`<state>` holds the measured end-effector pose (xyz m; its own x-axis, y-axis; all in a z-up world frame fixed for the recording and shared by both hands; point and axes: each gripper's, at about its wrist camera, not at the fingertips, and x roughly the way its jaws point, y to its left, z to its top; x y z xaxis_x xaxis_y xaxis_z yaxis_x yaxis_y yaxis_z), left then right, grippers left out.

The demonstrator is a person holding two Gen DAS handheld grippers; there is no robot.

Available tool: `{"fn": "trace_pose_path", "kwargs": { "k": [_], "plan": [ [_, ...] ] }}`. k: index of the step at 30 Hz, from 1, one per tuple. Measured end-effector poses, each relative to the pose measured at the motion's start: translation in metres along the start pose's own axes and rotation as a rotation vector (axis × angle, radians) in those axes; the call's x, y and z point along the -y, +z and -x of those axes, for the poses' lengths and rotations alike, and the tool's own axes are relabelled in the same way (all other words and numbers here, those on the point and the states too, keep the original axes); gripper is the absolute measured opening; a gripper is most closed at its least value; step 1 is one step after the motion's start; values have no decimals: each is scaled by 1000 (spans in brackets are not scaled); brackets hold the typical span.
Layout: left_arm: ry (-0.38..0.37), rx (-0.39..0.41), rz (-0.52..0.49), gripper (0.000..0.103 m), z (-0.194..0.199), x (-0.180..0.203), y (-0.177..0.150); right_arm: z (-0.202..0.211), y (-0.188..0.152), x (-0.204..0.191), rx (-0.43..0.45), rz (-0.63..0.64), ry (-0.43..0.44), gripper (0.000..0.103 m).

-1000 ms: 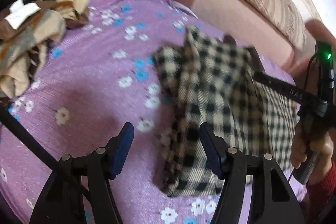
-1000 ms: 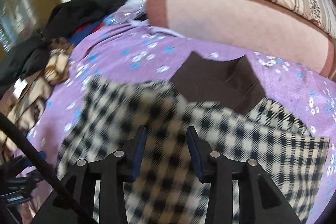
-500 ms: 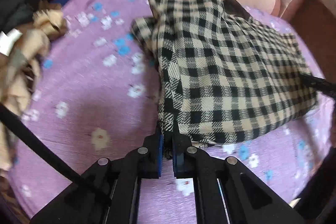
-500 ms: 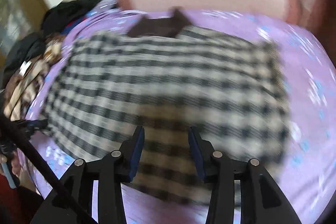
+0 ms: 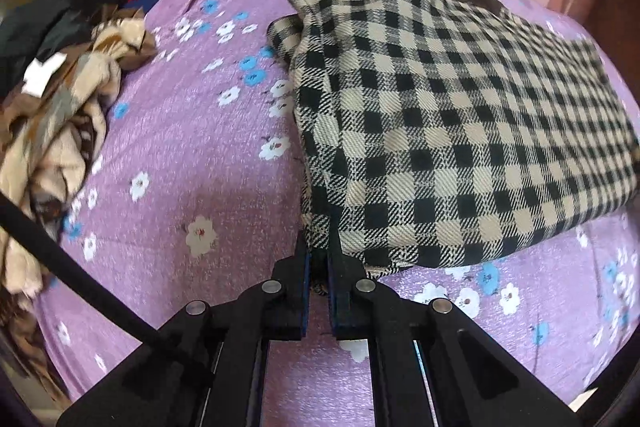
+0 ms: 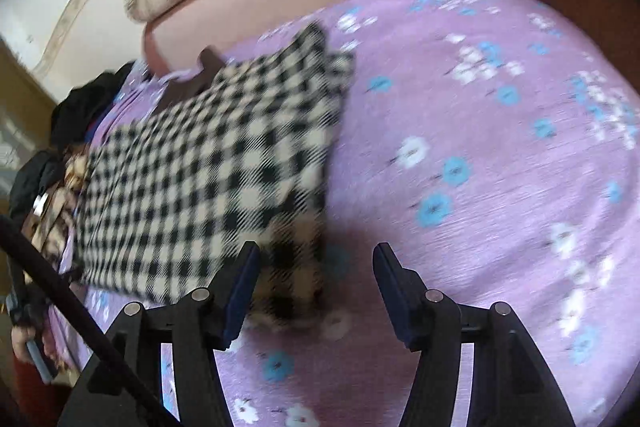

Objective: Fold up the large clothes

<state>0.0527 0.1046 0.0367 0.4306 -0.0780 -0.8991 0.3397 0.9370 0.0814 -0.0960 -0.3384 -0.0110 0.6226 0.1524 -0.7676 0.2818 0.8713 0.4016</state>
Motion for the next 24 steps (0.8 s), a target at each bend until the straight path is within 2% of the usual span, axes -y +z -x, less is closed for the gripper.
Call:
{"fn": "trace_pose_path", "kwargs": {
  "k": [1,2,3,4,6,7,9,10,11,13,14,16,19,22,24],
  "plan": [
    [-5,-2,18,8,0,-2,-1,-4,-2,-2,-23,9,28,55],
    [-10,-3,33,8,1,-4,-2,-8,-2,-5,-47,17,46,29],
    [-15,-3,47,10,1,-6,-3,-11,-2,-7,-62,23,19,20],
    [-19,2,58,11,3,-9,-3,-13,-2,-4,-69,27,-37,20],
    [-26,12,75,12,8,-15,-4,-14,-3,4,-70,-9,-74,20],
    [-29,21,85,12,12,-19,-5,-12,-2,11,-64,-34,-82,20],
    [-27,40,104,15,20,-28,-7,-3,-2,17,-40,-58,-88,27],
    [-8,48,112,14,24,-33,-8,3,-2,16,-18,-57,-99,28],
    [67,59,117,14,28,-39,-10,8,-1,14,2,-48,-115,28],
    [141,75,142,14,32,-53,-12,23,0,4,69,-11,-199,30],
    [128,74,180,14,33,-62,-12,30,2,-4,100,10,-219,31],
    [80,77,235,14,33,-72,-11,40,7,-23,141,46,-206,31],
    [1,132,242,15,39,-67,-7,39,16,-67,161,125,-120,31],
    [-139,171,229,18,41,-49,-1,13,23,-127,111,231,-13,31],
    [-178,168,200,22,39,-33,2,-17,28,-173,49,289,76,31]
  ]
}}
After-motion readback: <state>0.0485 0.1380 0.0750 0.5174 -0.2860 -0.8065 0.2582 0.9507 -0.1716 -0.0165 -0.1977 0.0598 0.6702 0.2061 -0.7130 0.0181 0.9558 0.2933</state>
